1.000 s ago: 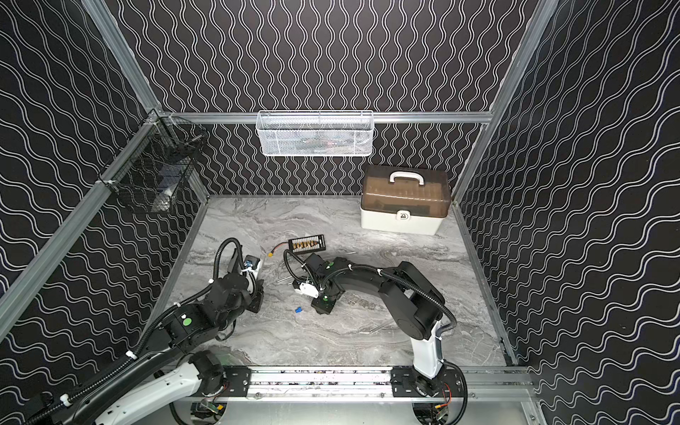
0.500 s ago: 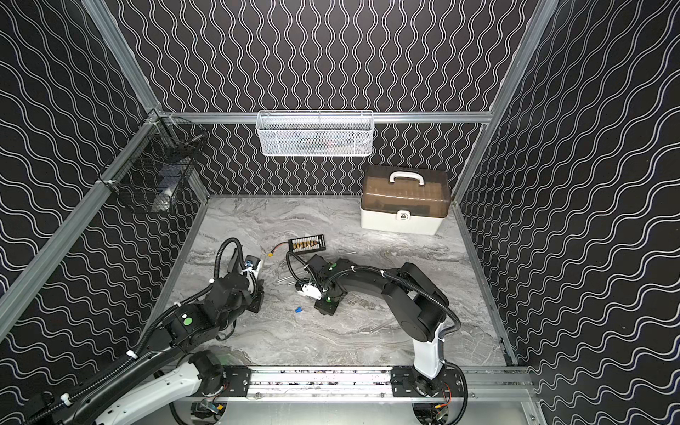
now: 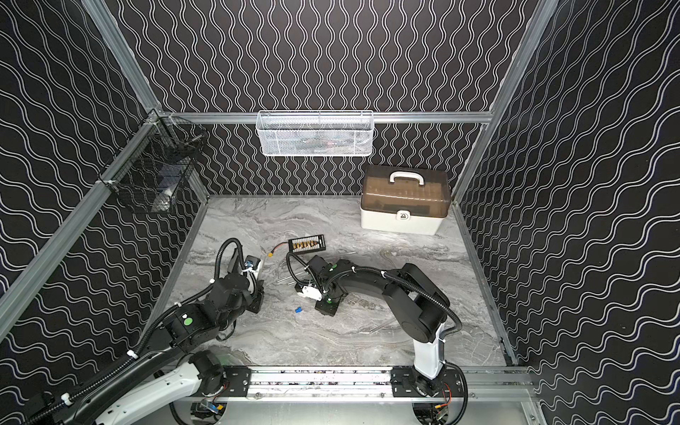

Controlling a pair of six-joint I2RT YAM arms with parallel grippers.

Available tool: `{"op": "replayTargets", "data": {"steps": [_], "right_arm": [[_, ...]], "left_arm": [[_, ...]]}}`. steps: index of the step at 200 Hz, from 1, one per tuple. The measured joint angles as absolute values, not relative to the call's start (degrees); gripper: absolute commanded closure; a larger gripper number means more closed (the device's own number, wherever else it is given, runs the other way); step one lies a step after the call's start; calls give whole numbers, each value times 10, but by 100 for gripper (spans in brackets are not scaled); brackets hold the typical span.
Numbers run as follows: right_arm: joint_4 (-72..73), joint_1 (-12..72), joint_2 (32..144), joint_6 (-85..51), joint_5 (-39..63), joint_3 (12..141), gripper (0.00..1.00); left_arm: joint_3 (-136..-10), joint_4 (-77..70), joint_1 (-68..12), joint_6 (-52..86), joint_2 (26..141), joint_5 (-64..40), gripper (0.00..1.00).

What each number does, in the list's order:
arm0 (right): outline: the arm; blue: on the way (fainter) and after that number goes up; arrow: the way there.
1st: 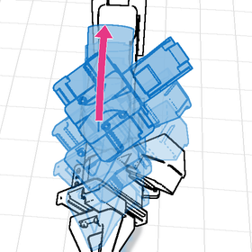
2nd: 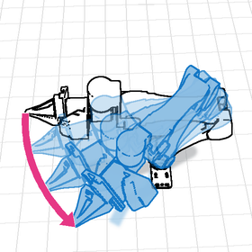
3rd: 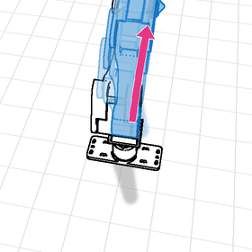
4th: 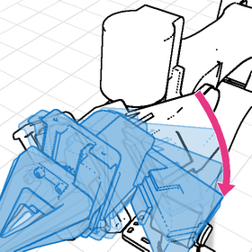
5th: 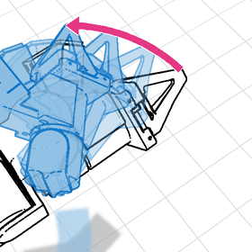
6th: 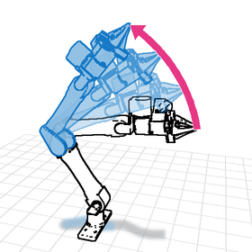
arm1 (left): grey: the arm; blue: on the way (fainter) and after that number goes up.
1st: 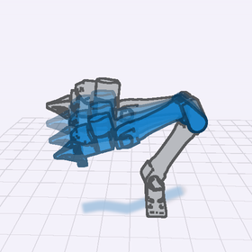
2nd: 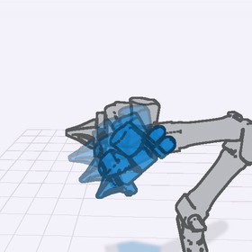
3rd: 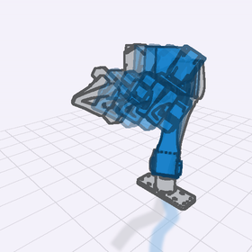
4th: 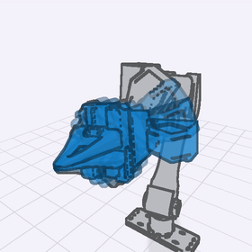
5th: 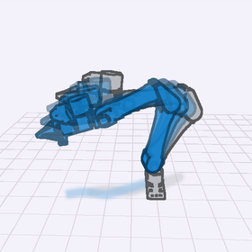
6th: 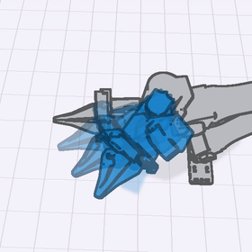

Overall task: Insert stoppers into test tubes
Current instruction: Pick up the stopper from the center of the board.

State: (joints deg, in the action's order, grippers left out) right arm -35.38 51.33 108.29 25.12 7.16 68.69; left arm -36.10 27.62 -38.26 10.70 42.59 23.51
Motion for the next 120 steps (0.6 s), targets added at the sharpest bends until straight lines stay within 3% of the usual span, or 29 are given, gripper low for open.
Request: {"op": "replayTargets", "data": {"steps": [60, 120], "right_arm": [[-340, 515, 1081, 260, 71, 680, 76], [-328, 515, 1081, 268, 81, 677, 88]], "left_arm": [[-360, 276, -383, 107, 426, 235, 100], [-360, 276, -383, 107, 425, 236, 100]]}}
